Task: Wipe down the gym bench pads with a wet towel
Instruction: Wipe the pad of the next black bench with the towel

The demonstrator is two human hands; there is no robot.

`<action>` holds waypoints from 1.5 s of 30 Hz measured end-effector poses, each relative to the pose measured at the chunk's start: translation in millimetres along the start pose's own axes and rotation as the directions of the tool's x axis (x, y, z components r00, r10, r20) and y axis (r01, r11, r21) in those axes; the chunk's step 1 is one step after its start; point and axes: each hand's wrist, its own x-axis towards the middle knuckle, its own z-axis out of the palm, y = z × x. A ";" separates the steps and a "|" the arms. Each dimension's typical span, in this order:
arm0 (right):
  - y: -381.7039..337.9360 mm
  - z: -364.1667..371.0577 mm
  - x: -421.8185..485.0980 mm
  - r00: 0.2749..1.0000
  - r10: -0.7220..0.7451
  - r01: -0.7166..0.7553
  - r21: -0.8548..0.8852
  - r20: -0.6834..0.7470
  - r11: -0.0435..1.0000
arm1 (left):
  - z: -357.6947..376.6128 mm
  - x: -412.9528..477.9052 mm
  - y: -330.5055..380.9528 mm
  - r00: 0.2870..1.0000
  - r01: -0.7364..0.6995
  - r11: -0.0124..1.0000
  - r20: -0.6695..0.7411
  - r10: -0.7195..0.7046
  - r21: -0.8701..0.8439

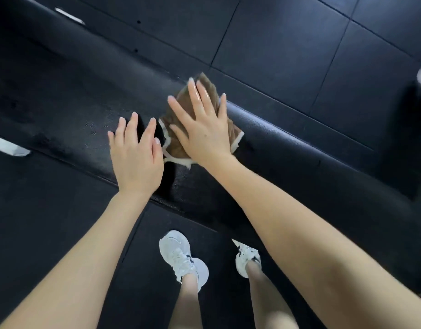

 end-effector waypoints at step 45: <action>103.3 -17.8 -282.3 0.999 0.002 -0.001 0.005 -0.050 1.000 | 31.0 -125.9 143.5 0.995 -0.091 0.988 0.015 0.094 -0.129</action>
